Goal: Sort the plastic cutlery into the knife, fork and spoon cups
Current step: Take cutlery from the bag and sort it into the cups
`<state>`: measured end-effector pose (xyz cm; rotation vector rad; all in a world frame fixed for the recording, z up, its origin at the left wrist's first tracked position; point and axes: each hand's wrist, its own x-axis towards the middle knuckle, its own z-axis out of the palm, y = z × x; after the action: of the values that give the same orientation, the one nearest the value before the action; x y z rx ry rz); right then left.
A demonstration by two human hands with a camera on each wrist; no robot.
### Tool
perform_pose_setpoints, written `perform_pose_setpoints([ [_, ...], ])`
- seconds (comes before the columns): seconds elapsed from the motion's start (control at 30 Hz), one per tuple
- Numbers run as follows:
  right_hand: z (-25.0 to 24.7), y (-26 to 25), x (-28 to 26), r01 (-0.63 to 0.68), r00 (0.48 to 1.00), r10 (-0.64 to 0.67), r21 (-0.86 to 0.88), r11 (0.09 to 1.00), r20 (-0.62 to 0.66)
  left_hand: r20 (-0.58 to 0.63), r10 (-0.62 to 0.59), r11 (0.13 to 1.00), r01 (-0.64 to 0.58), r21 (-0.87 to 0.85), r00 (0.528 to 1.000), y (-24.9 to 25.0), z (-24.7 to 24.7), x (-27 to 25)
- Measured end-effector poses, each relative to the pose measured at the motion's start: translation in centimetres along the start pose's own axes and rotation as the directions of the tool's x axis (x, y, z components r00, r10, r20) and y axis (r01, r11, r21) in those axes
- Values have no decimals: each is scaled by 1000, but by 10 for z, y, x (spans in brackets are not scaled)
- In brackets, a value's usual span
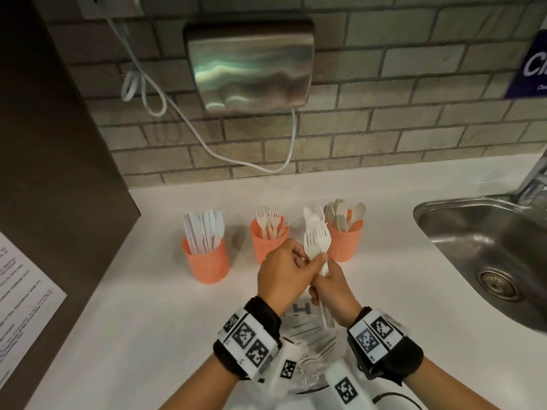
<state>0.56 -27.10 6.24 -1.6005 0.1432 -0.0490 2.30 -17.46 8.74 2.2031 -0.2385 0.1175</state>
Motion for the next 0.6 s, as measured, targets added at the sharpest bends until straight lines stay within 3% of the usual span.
perform_pose_setpoints([
  [0.1,-2,2,-3,61,997,-63,-45,997,-38,-17,-14,999,14,48,1000,7,7,-2],
  [0.17,-3,2,-6,35,999,-36,-52,998,-22,1,-31,999,31,27,1000,8,9,-3],
  [0.3,-8,7,-8,-56,998,56,-27,998,4,22,-88,973,91,-211,996,4,9,0],
  [0.4,-10,9,-8,-83,997,83,-9,997,7,10,-161,855,144,-498,987,1,8,6],
  [0.53,-11,15,-9,-68,998,68,-39,997,0,-86,-202,622,60,-781,975,7,0,11],
  [0.6,-10,20,-10,-31,999,29,-70,997,-26,-152,-238,628,33,-777,959,8,-2,14],
])
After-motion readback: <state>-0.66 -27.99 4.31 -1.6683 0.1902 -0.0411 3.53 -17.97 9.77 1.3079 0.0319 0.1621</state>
